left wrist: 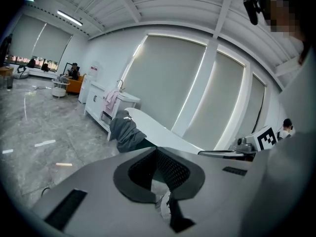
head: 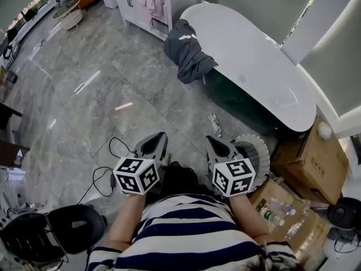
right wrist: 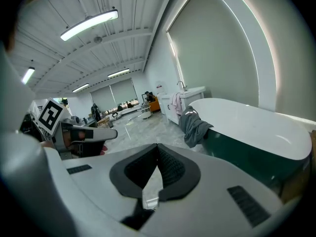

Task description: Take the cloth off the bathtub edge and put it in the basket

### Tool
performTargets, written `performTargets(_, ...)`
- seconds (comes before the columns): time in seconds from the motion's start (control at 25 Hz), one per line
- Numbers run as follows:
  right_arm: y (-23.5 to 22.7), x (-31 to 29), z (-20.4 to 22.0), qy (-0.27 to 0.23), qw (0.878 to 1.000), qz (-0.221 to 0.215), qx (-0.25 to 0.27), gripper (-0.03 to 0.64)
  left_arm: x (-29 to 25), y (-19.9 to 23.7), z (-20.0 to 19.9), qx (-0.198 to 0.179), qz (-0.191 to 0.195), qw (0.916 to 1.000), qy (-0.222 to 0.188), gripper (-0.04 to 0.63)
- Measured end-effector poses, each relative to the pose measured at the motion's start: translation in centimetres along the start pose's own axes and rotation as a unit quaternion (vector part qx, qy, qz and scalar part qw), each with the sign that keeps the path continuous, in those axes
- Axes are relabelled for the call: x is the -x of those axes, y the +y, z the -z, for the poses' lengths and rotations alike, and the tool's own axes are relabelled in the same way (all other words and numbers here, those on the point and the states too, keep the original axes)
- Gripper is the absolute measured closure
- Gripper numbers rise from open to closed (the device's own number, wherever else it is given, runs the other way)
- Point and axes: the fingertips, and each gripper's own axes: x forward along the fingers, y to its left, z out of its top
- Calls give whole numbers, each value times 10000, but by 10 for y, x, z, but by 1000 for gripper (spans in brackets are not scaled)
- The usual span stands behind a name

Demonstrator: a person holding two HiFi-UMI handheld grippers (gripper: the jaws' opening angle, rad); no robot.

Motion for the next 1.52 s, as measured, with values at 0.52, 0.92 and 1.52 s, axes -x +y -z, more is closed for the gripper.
performTargets(0.52, -12, -87, -42, 176, 9996, 223, 30, 592, -42, 77, -43, 26, 62, 9998, 167, 577)
performTargets(0.92, -7, -163, -78, 245, 9984, 490, -101, 591, -74, 138, -87, -94, 432, 9984, 341, 577)
performTargets(1.52, -31, -238, -92, 505, 9959, 632, -412, 591, -136, 186, -108, -378, 714, 9948, 625, 577)
